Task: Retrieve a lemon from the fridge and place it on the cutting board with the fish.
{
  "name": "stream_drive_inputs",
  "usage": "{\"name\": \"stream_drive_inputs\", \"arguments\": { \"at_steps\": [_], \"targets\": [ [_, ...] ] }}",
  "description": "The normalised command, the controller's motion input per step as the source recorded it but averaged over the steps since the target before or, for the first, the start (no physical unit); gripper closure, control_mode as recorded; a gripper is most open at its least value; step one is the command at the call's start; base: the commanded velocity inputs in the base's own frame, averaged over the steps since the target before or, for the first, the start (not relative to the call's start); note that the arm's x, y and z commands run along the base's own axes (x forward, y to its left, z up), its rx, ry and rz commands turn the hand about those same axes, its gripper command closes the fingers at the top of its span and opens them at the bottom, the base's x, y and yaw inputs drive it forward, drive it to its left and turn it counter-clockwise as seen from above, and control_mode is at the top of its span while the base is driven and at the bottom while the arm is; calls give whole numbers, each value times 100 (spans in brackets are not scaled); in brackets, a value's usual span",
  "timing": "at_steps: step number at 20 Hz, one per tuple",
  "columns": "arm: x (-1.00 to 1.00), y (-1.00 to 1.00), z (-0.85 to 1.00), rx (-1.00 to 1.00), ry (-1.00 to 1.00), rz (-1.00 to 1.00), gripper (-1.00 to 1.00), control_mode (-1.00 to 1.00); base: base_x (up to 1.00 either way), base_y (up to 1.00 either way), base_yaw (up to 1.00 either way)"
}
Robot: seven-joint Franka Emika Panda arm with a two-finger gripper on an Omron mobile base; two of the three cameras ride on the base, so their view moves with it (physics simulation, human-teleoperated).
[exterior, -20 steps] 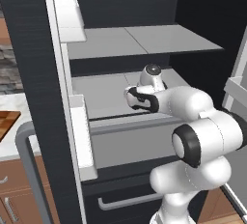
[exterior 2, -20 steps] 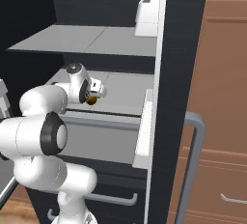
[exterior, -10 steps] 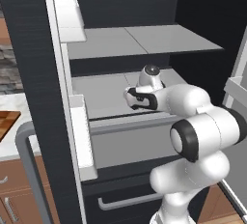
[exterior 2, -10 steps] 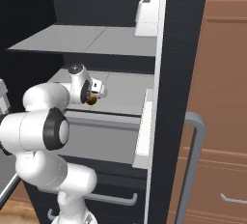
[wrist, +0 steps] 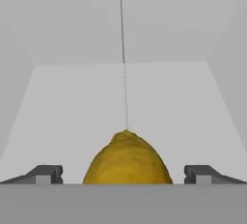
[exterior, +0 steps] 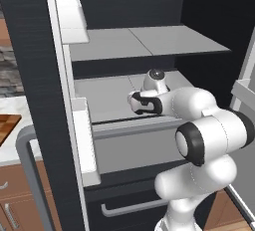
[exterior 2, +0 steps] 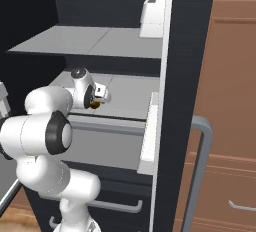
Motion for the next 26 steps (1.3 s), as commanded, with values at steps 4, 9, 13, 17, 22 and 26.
{"name": "stream_drive_inputs", "arguments": {
  "at_steps": [4, 9, 13, 17, 22, 26],
  "targets": [
    [0, 0, -12, 0, 2, 0, -100, -100, 0, 0, 0],
    [0, 0, -17, 0, 5, 0, -100, -100, 0, 0, 0],
    [0, 0, -23, -1, 8, 0, -100, -100, 0, 0, 0],
    [0, 0, -12, 0, 6, 0, -100, -100, 0, 0, 0],
    [-4, 0, -10, 0, 4, 0, 100, -100, 0, 0, 0],
    [-17, 0, -15, 0, 4, 0, 100, -100, 0, 0, 0]
  ]
}}
